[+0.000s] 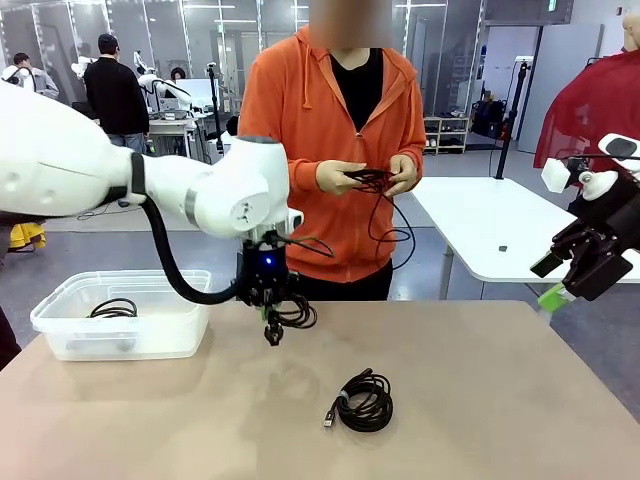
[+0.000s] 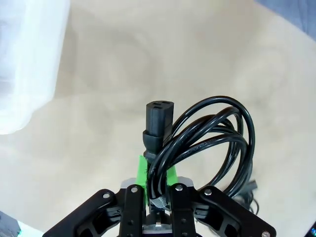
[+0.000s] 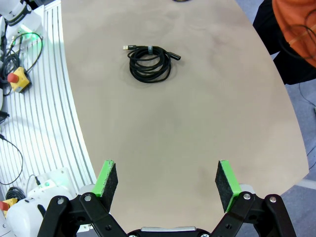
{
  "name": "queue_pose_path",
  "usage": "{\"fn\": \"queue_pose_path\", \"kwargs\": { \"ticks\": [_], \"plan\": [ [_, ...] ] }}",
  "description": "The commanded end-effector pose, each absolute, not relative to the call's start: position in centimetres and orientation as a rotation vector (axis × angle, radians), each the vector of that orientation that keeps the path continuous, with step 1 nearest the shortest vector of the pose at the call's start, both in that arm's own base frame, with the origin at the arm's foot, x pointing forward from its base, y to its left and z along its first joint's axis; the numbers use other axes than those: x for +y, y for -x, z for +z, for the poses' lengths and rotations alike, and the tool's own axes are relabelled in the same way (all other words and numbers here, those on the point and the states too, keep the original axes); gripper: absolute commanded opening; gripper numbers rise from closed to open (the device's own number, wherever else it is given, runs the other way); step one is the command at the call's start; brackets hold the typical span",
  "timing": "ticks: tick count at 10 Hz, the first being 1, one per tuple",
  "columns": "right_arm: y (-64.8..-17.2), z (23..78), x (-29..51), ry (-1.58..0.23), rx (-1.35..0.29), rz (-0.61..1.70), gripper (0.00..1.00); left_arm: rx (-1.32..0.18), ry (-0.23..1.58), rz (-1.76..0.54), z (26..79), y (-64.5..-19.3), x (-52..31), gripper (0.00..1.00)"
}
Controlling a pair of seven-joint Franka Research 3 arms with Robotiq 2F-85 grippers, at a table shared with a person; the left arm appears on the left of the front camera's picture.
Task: Organize and store the cables.
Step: Place the Power Cable into the Organizing box.
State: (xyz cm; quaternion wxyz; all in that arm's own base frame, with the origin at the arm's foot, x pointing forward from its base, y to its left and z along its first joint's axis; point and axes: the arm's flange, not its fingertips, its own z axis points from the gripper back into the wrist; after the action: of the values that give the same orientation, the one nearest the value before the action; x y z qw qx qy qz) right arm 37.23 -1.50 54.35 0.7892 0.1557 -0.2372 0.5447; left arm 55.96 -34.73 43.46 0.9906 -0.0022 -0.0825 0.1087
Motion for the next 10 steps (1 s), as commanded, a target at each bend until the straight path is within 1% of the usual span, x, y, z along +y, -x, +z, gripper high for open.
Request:
{"fn": "queue_pose_path", "kwargs": {
  "ticks": [1, 3, 4, 10],
  "plan": [
    [-37.5, 54.5, -1.3, -0.332, -0.517, 1.167, 1.0, -0.202, 0.025, 0.159, 43.9, -53.1, -32.7, 0.01],
    [-37.5, 54.5, -1.3, -0.332, -0.517, 1.167, 1.0, -0.221, 0.039, 0.161, 43.9, -52.3, -33.0, 0.01],
    [-37.5, 54.5, -1.3, -0.332, -0.517, 1.167, 1.0, -0.19, 0.017, 0.172, 45.5, -53.9, -33.7, 0.01],
    [-37.5, 54.5, -1.3, -0.332, -0.517, 1.167, 1.0, -0.19, 0.017, 0.172, 45.5, -53.9, -33.7, 0.01]
  ]
}}
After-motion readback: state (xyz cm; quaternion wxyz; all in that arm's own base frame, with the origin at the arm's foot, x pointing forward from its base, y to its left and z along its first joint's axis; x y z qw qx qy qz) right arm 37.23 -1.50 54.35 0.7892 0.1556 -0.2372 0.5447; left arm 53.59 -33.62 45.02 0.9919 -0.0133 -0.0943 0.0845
